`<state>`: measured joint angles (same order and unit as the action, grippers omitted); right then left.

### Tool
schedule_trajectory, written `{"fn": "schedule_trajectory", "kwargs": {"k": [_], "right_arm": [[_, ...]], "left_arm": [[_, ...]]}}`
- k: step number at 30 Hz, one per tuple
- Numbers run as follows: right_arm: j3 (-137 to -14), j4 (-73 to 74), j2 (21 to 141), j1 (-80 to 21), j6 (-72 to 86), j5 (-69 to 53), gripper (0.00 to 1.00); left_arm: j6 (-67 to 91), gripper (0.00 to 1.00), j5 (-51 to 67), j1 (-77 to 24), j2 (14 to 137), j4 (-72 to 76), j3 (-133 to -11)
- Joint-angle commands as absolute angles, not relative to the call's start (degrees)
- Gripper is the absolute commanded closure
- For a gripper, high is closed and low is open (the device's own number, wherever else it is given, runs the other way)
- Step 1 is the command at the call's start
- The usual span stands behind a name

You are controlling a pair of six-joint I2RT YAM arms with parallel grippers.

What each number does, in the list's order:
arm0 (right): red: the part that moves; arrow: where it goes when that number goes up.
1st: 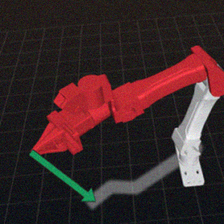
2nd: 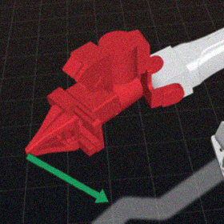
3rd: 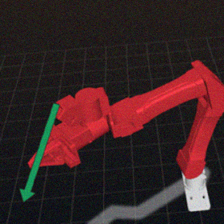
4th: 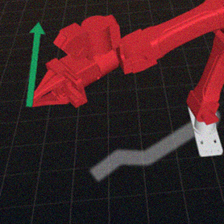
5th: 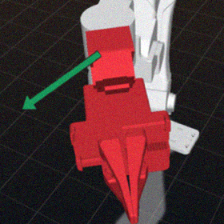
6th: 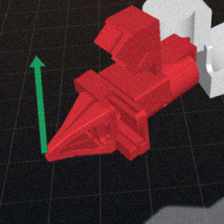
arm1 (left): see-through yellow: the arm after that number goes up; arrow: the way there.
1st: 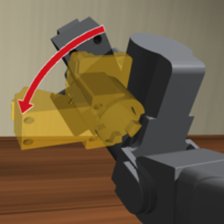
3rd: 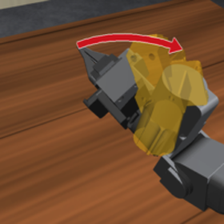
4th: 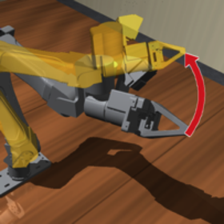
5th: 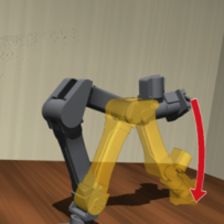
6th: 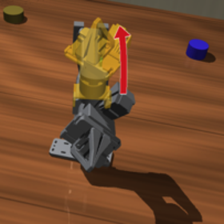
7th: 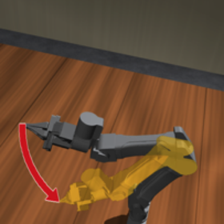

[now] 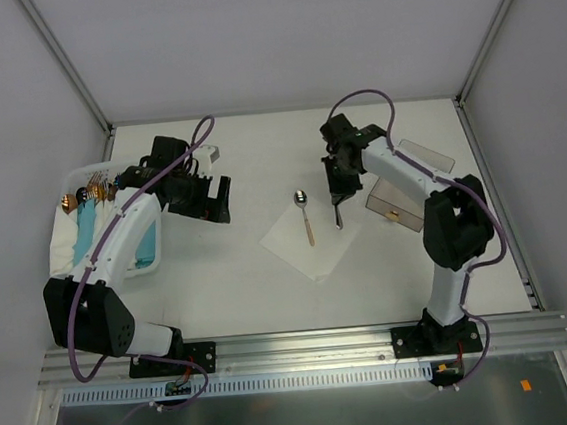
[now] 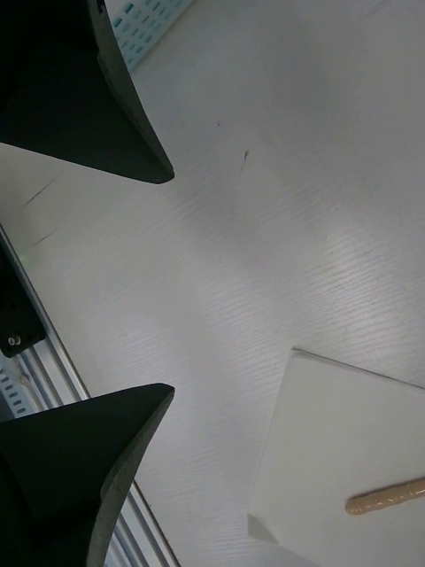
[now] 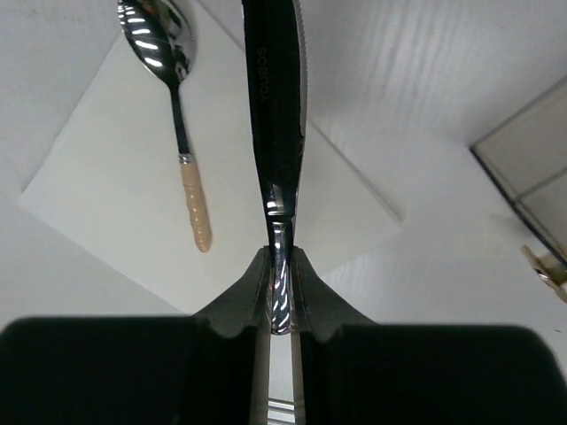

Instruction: Place the utensils on the paper napkin and roll it up

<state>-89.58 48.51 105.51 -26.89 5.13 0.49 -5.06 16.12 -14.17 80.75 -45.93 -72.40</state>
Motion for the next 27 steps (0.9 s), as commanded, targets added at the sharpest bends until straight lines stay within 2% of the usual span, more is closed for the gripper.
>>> {"fn": "schedule_trajectory", "kwargs": {"k": [1,10,14,16,17,22,24,27], "right_arm": [[-92.5,46.1,109.0,-29.5,8.9,-0.4,1.0],[-94.1,43.9,115.6,-33.7,8.5,1.6,1.0],[-94.0,43.3,117.0,-34.5,8.4,2.0,1.0],[-94.0,43.2,117.3,-34.9,8.7,2.0,1.0],[-94.0,43.0,117.3,-35.0,8.8,2.1,1.0],[-93.8,42.9,118.4,-35.6,9.5,2.1,1.0],[-93.3,42.7,118.5,-35.9,10.0,2.3,1.0],[-93.3,42.7,118.7,-36.4,10.7,2.6,1.0]], "left_arm": [[-4.0,0.01,16.9,-14.0,80.2,-46.7,-71.4],[-2.7,0.01,20.6,-13.9,80.7,-46.6,-69.3],[-0.3,0.01,26.3,-14.2,82.0,-44.1,-67.3],[3.4,0.04,27.9,-14.8,83.4,-41.1,-66.0],[4.3,0.07,28.8,-14.9,84.1,-40.1,-65.6],[11.0,0.5,34.3,-15.5,87.8,-29.9,-62.6],[12.9,0.56,35.2,-15.9,88.5,-26.1,-60.5],[14.2,0.75,34.7,-18.4,90.5,-22.2,-60.9]]}}
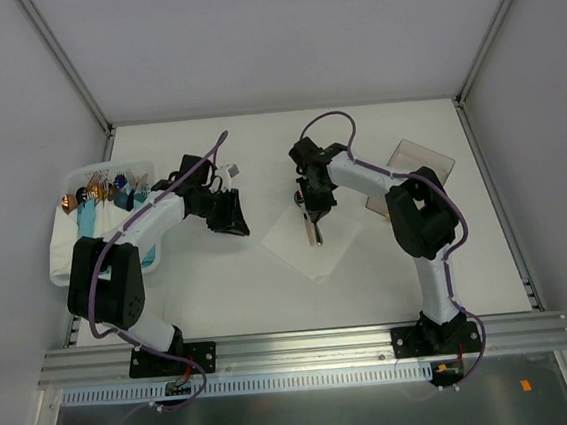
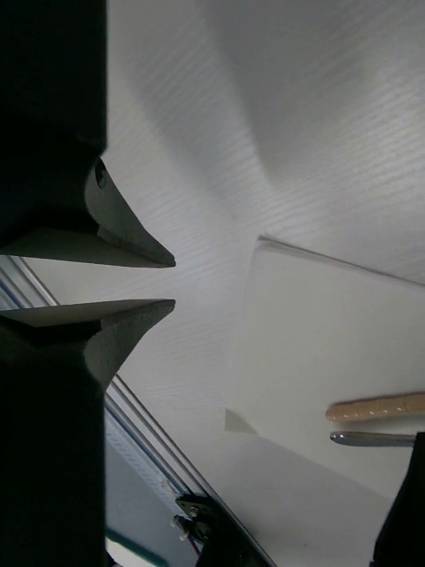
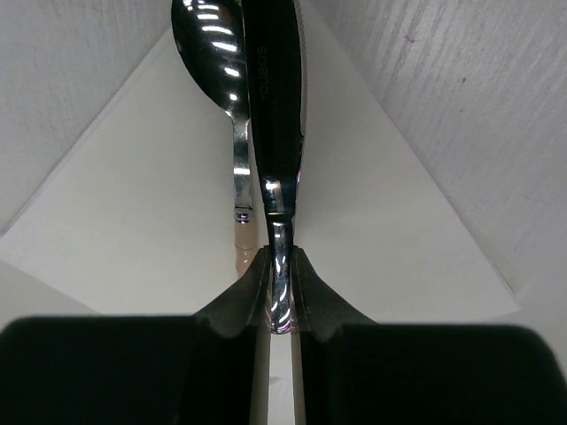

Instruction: Place the utensils on the paper napkin and roll it up

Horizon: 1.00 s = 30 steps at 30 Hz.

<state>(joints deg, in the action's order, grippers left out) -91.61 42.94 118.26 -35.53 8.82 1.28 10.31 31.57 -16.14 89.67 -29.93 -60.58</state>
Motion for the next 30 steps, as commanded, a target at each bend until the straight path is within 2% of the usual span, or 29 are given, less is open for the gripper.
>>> {"fn": "schedule_trajectory", "kwargs": {"k": [1,10,18,30], "right_arm": [[-93.2,42.5,118.7,-36.5,10.9,2.5,1.0],[-93.0,42.1,119.4,-36.9,12.0,2.5,1.0],[-92.3,42.1,119.4,-36.9,13.3,2.5,1.0],[-90.8,41.9,119.3,-37.3,14.3,1.6,1.0]], "left_arm": [[15.2,0.8,34.9,-19.2,91.2,-21.7,-61.3],[23.4,0.96,34.3,-25.8,100.2,-14.1,-63.0],[25.2,0.99,30.9,-26.9,106.9,-13.0,-63.5],[25.3,1.0,27.9,-26.8,109.8,-13.5,-63.3]]}}
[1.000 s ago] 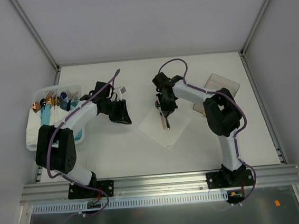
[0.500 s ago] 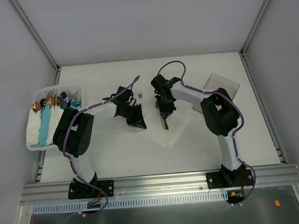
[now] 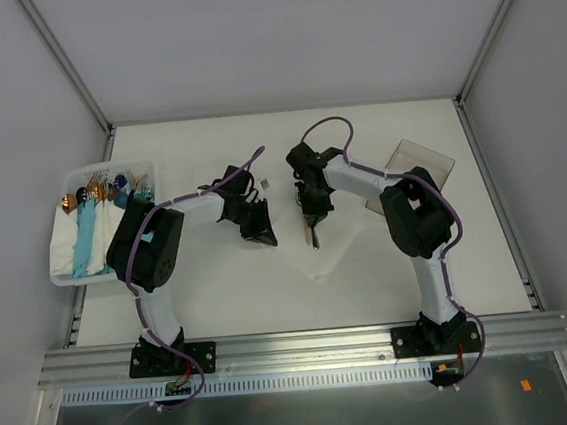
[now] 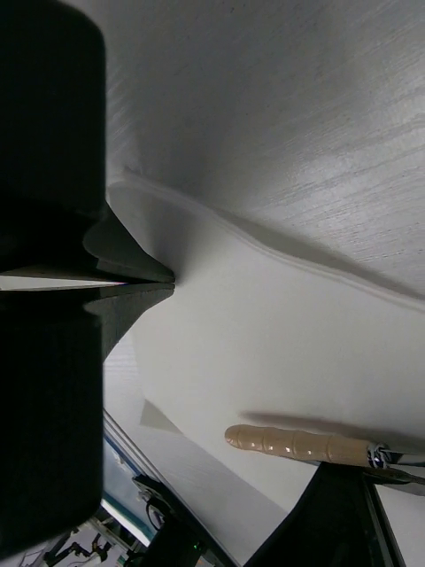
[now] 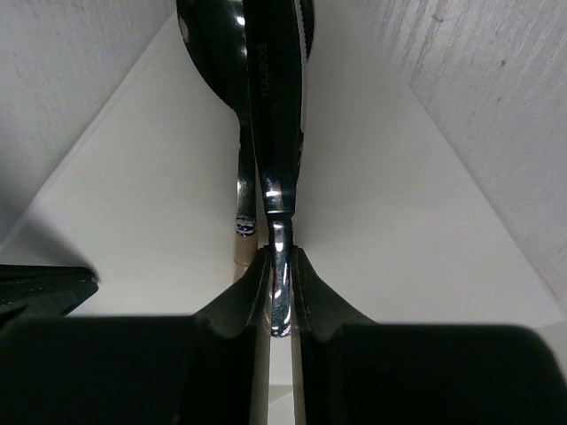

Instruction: Place the utensils on the paper napkin and roll it up

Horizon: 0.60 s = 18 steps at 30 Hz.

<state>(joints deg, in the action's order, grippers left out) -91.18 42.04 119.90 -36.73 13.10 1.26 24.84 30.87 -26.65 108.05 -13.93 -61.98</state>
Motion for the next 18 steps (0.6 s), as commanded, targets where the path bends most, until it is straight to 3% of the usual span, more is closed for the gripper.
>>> {"fn": "schedule_trajectory", "kwargs": {"k": [1,15,17,18], "right_arm": [[-90.6,41.8,119.2,-37.4,14.3,1.5,1.0],[-89.7,41.3,118.5,-37.5,16.2,0.6,1.0],[-89.7,41.4,118.0,-37.5,16.3,0.6,0.89],[-89.7,41.4,117.9,-37.6,16.3,0.6,0.79]], "left_arm": [[25.1,1.0,27.9,-26.9,110.0,-13.7,-63.4],[24.9,0.98,26.7,-26.8,109.7,-14.0,-62.6],[24.9,0.96,26.7,-26.9,109.4,-14.0,-62.6],[24.9,0.96,26.6,-26.8,109.2,-14.1,-62.5]]}}
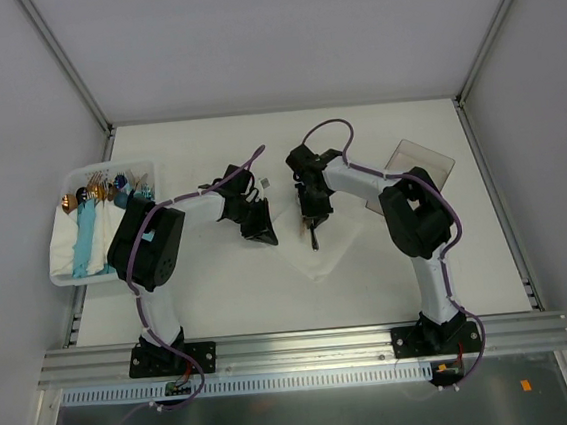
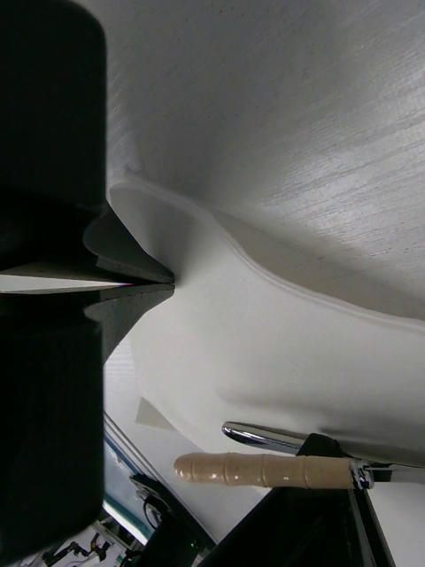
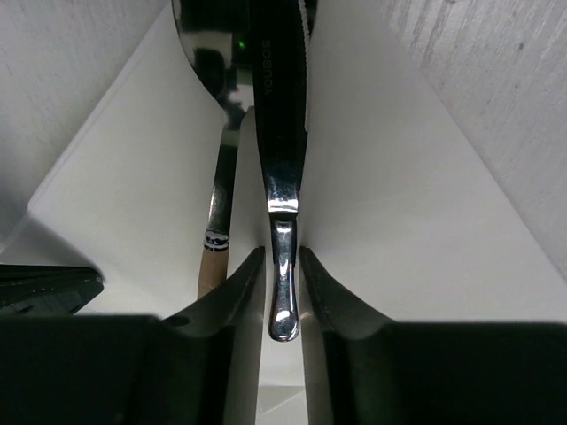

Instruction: Place the utensils on the paper napkin and roll it up

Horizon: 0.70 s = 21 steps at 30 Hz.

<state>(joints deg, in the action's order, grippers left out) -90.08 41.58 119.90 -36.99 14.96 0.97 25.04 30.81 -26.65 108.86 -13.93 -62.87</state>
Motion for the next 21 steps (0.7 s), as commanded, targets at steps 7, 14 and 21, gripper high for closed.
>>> {"fn": "schedule_trajectory", "kwargs": {"k": [7,14,21], "right_arm": [[-89.8,41.5,115.2,-37.4,16.6,0.9,0.59],[-90.2,41.5,112.4,-37.2,17.1,0.6,0.6],[-90.8,41.4,111.5,-36.6,17.8,-1.7,0.59]], "left_arm": [[24.8,0.94,26.7,-26.8,107.8,-14.1,-62.0],[24.7,0.94,27.9,-26.9,107.1,-14.1,-61.9],[24.5,0.95,27.4,-27.2,106.3,-14.1,-61.5]]}}
